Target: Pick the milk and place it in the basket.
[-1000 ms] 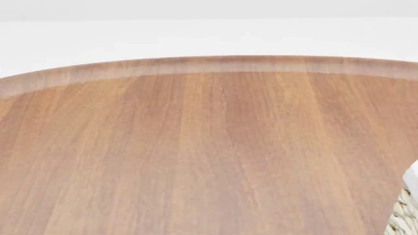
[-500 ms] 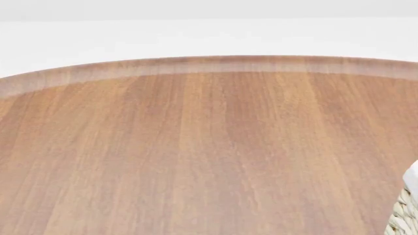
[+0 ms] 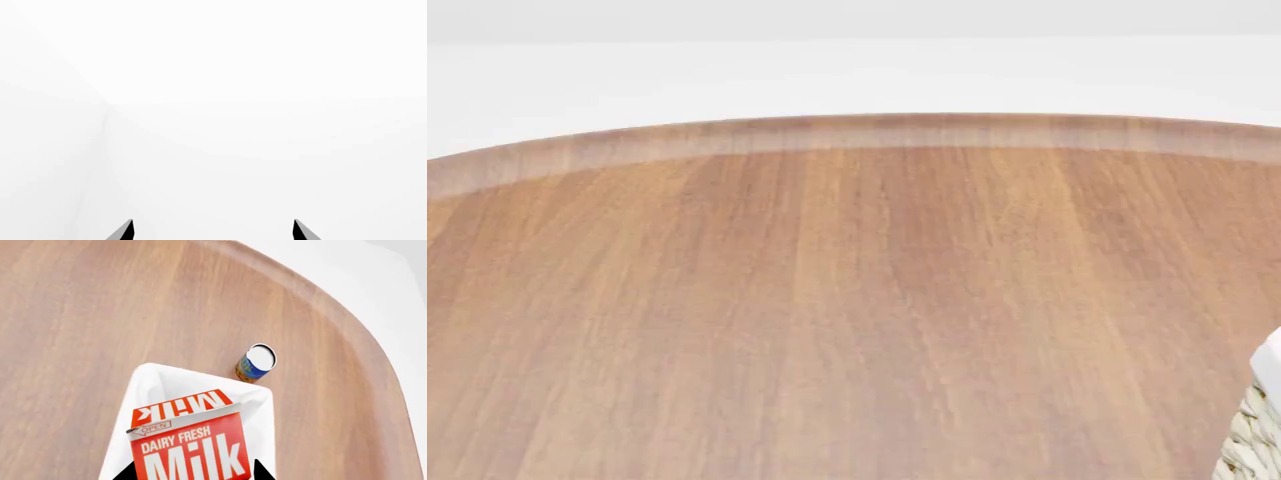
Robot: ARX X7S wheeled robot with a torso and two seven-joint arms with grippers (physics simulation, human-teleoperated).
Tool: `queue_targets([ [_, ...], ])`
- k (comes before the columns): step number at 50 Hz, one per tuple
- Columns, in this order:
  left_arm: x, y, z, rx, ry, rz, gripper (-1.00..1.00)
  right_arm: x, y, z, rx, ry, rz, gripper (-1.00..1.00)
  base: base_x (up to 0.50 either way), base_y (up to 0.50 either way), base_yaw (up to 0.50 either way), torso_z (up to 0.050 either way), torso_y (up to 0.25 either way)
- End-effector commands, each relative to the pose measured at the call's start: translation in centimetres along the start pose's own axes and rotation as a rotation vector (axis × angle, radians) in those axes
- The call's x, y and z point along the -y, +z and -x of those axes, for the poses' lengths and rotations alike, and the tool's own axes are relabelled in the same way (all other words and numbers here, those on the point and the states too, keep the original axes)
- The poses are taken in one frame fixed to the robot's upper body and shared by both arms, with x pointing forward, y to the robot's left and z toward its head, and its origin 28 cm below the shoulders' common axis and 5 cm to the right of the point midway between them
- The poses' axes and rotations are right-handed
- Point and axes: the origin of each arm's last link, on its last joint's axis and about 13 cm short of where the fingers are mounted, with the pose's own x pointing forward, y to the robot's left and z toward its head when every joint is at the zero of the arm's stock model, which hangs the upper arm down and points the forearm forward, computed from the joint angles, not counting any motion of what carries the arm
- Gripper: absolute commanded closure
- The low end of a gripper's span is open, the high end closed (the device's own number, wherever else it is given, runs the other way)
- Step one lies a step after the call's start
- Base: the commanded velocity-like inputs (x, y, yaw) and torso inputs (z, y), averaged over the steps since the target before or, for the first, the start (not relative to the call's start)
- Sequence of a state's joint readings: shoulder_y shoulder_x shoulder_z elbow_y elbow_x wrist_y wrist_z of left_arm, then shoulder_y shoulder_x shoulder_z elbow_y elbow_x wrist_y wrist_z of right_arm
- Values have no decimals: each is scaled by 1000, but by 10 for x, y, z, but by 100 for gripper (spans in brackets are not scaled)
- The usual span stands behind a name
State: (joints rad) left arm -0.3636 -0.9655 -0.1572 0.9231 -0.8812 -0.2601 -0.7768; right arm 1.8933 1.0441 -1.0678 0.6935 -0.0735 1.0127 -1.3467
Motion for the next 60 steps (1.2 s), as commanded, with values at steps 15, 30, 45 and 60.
queue_targets([
  [15,-2,0,0,22,9,-5,-100,-8,-12,-26,-31,-4,-22,100,0,0,0,1,1],
  [30,-2,0,0,21,10,-2,-100,-7,-14,-35,-45,-40,-47,100,0,0,0,1,1],
  [45,-1,0,-1,16,8,2,-100,-7,-9,-38,-51,-40,-49,100,0,0,0,1,1],
  [60,0,-1,0,16,-1,-19,-100,-9,-8,-38,-50,-35,-43,100,0,0,0,1,1],
])
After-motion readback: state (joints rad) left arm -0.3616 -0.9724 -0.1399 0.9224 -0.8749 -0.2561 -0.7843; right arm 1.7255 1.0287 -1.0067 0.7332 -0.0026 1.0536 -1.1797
